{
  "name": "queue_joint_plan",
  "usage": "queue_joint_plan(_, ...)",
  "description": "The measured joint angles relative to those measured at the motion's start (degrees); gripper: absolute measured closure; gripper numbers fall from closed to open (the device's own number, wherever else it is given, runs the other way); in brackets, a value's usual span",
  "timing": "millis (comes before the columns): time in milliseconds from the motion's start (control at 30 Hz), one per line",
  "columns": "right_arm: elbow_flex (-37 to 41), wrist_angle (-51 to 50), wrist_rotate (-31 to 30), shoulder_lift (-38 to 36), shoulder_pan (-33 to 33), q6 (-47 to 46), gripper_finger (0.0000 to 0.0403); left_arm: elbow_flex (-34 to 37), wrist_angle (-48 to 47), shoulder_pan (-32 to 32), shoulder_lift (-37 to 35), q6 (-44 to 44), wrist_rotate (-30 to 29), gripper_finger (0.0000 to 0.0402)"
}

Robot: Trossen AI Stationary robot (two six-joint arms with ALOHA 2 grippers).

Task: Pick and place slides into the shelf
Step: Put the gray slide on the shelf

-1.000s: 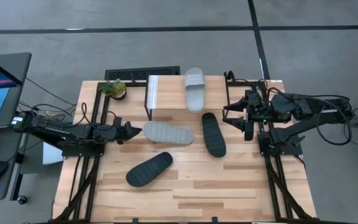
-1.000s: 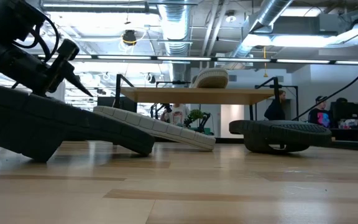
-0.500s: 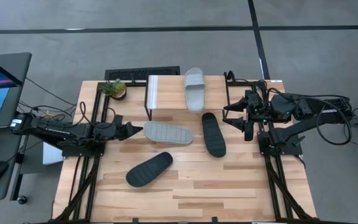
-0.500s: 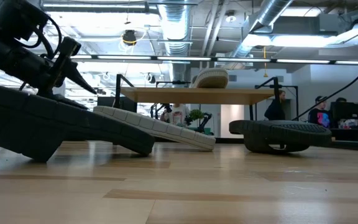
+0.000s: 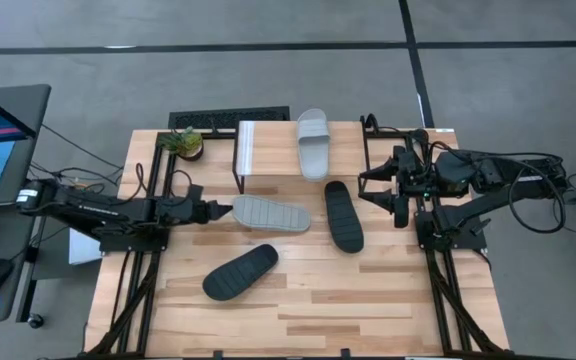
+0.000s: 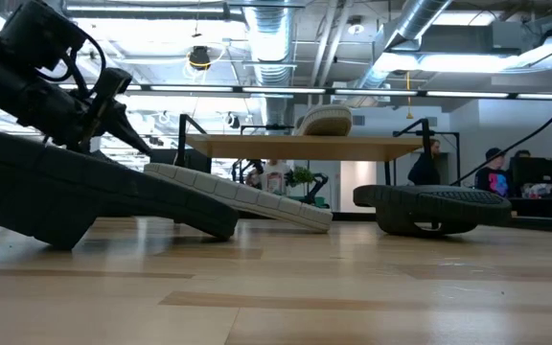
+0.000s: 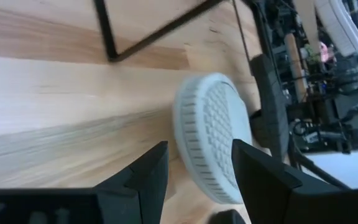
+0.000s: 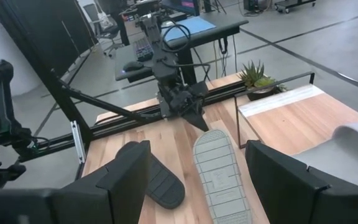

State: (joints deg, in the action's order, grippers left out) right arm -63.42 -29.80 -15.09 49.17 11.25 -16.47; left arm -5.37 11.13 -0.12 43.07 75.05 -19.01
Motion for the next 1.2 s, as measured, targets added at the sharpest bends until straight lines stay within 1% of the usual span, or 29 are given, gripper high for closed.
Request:
queue_joint_plan(100,0.0,0.0,0.0,0.0,0.0,0.0,0.0148,0.0,2.7,0.0,1.8,-0.7,1.0,0.0235)
queue_joint_plan(400,0.0,0.0,0.0,0.0,0.0,0.0,0.0148,0.0,4.5,0.3,6.7,-0.8,1.8,0.0235)
queue_joint_plan(633,0.0,0.0,0.0,0.0,0.0,-0.1,0.0148,0.0,10.8,1.9,10.0,-3.5,2.8,0.0235)
queue_joint_plan(800,0.0,0.0,0.0,0.0,0.0,-0.1,0.0148,0.0,13.5,3.4,12.6,-4.0,5.2,0.0235)
queue_joint_plan(933,0.0,0.0,0.0,0.0,0.0,-0.1,0.0148,0.0,15.1,3.9,14.7,-4.1,5.7,0.0235)
queue_joint_plan(1200,0.0,0.0,0.0,0.0,0.0,-0.1,0.0148,0.0,21.9,4.9,19.0,-6.0,6.5,0.0235)
